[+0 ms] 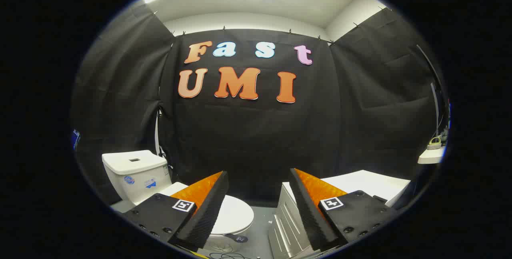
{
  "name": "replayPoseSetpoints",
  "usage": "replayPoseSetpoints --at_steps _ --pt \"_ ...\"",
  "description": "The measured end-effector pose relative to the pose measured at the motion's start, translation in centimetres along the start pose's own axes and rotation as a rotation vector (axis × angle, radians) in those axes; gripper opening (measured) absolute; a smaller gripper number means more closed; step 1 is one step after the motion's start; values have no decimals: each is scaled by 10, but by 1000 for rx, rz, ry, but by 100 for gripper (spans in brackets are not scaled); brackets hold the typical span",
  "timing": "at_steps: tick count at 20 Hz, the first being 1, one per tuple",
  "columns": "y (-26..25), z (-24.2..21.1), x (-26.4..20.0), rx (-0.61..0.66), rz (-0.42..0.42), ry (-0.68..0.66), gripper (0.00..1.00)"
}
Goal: Open the toilet lid.
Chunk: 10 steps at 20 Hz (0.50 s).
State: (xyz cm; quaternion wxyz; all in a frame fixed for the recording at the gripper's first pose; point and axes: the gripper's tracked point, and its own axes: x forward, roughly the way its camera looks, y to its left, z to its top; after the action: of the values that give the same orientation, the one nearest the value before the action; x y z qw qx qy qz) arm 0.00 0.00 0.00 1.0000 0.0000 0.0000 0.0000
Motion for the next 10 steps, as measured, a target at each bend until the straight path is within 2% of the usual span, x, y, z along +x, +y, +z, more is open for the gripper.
replayPoseSetpoints --at_steps 10 --pt "5 0 0 -16 8 1 98"
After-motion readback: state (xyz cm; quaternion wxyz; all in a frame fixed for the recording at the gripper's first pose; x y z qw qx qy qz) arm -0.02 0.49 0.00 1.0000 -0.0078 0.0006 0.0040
